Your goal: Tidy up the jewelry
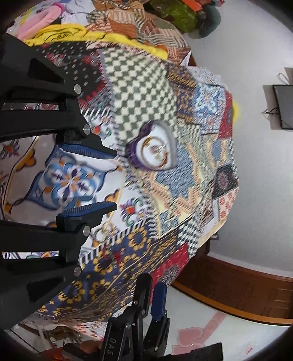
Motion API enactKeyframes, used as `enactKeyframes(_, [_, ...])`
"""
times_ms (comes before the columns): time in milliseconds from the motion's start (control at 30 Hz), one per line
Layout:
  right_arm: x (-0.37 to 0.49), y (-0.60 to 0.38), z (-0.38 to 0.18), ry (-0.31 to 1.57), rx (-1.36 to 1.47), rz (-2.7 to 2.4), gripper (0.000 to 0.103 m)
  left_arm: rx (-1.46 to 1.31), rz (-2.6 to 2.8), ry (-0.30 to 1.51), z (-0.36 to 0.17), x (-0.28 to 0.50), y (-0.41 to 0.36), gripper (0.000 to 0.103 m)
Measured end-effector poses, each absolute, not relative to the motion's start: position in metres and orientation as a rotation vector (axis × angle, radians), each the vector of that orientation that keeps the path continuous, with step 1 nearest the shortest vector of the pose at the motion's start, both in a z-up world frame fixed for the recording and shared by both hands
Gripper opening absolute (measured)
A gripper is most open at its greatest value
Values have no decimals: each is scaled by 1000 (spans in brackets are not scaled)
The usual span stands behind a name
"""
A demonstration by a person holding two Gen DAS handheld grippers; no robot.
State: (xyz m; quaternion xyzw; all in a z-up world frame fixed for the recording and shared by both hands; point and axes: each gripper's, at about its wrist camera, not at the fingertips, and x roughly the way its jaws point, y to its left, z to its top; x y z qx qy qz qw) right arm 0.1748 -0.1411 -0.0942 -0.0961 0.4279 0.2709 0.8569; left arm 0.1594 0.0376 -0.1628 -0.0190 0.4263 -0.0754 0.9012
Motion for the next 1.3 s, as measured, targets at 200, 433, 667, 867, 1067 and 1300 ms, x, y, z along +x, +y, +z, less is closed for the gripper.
enactKeyframes(200, [167, -155, -122, 972, -210, 560, 42, -26, -193, 921, -180, 155, 15, 38])
enactKeyframes(433, [158, -151, -142, 1010, -242, 597, 42, -42, -212, 947, -194, 157, 3, 38])
enactKeyframes(667, [161, -132, -147, 988, -302, 640, 42, -79, -218, 964, -201, 167, 8, 38])
enactKeyframes(867, [163, -127, -151, 965, -312, 658, 42, -71, -256, 944, -196, 171, 2, 38])
enactKeyframes(1067, [162, -126, -153, 958, -302, 671, 10, -51, -286, 936, -196, 175, -8, 38])
enactKeyframes(1300, [167, -134, -151, 980, -234, 671, 7, -46, -301, 946, -203, 181, -14, 38])
